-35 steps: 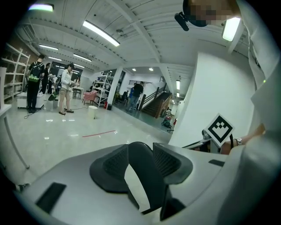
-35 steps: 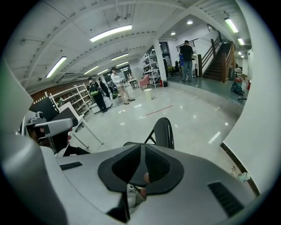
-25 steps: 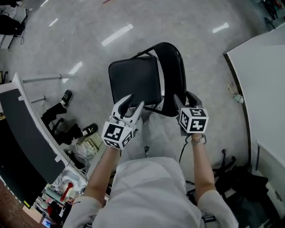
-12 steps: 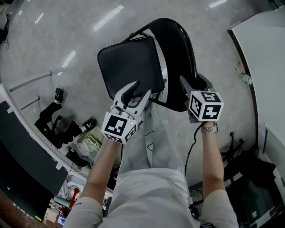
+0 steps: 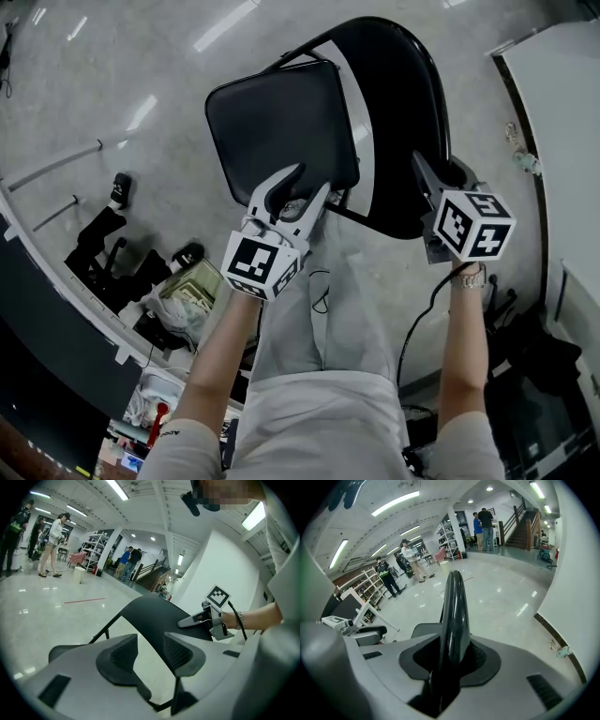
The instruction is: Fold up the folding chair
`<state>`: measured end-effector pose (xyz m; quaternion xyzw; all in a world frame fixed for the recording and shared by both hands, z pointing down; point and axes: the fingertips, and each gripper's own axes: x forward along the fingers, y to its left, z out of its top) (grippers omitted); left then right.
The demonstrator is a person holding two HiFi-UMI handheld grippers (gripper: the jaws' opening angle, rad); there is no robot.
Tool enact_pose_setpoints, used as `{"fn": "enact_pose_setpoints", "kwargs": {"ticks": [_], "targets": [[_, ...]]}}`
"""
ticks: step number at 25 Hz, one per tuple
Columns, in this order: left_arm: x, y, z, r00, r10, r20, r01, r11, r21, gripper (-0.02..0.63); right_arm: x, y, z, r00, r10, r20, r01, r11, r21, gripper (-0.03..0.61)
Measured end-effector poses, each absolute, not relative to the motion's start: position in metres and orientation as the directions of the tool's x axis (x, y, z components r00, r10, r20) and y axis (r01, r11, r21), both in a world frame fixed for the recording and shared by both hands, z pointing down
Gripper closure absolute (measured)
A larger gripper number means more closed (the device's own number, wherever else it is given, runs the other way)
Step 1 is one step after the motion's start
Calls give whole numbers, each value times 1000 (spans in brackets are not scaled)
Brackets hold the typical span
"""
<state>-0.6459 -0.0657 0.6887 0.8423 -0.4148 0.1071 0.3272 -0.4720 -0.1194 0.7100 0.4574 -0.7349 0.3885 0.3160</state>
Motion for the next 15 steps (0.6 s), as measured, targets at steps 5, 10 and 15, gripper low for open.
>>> {"fn": "enact_pose_setpoints", "kwargs": {"ticks": [5, 10, 15], "targets": [[-671, -57, 721, 622, -633, 460, -776, -419, 472, 453, -473, -121, 713, -395, -422, 816, -913, 278, -299, 468], [-706, -48, 752, 593, -656, 466, -793, -379, 476, 453, -477, -118, 709, -378, -427, 821, -919, 285, -274, 468], [-737, -46, 787, 567, -669, 480, -808, -337, 484, 453, -476, -120, 708, -363, -438, 823, -924, 282, -258, 467]]}}
